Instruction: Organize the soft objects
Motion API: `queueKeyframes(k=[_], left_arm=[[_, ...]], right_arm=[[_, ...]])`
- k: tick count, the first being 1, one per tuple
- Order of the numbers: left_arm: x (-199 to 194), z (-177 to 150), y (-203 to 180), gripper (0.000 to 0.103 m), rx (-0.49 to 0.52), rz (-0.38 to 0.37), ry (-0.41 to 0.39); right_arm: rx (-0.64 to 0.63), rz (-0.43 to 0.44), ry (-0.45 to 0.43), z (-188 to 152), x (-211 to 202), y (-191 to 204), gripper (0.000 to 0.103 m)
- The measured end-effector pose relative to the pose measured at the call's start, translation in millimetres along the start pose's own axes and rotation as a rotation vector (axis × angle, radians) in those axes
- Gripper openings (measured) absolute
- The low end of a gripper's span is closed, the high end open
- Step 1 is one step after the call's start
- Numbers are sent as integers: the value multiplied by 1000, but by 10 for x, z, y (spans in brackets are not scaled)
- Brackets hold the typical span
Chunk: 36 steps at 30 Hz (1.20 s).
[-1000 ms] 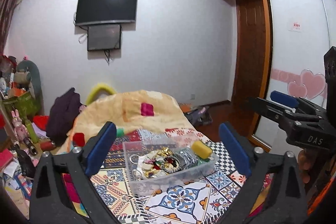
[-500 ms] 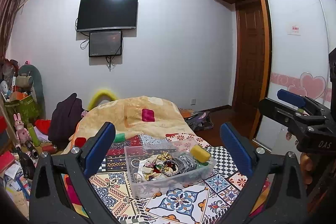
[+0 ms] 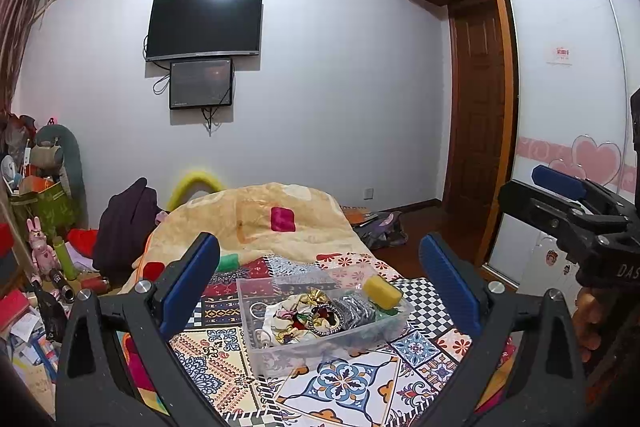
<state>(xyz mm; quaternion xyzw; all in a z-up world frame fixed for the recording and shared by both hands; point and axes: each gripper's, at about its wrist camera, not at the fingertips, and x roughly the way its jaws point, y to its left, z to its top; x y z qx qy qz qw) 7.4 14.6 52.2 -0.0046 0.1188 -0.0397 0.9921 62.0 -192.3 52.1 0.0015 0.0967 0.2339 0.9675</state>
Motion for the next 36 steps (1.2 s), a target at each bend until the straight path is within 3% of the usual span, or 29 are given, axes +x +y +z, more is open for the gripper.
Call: queueKeyframes(k=[36], left_arm=[[23,-14,-25,102,-9,-31,18]], right_arm=[[14,14,21,19,22,-55,103]])
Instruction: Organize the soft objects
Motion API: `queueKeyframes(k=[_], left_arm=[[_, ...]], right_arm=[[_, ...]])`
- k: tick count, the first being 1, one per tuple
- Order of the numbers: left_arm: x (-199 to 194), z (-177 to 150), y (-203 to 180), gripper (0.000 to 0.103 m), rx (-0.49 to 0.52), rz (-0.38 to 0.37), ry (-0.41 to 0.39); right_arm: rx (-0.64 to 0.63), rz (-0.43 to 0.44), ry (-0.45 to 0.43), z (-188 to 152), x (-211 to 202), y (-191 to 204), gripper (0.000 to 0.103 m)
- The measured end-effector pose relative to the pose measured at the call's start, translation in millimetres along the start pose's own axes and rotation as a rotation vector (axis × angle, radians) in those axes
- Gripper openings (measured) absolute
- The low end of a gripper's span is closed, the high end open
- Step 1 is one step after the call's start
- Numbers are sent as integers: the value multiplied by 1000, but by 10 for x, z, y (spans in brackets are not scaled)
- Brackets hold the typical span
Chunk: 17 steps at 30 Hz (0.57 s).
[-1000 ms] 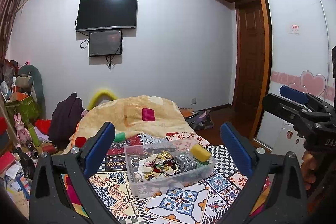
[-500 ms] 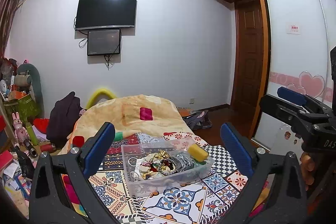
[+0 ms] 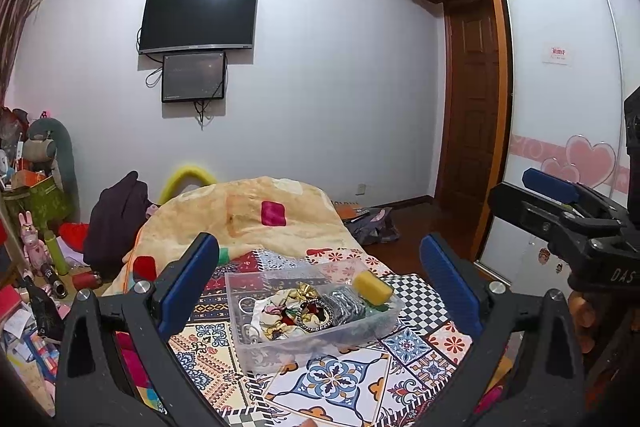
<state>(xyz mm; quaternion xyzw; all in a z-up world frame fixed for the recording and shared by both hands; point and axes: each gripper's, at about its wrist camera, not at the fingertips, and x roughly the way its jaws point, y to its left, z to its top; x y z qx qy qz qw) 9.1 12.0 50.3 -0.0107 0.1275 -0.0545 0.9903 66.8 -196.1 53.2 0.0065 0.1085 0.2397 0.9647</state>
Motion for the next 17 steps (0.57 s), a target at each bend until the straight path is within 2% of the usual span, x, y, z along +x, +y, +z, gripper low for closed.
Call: queueKeyframes(k=[17], left_arm=[[6,-18,-9,103,-2,0,1]], right_arm=[[-9,-10,26,-35,31,-9,103]])
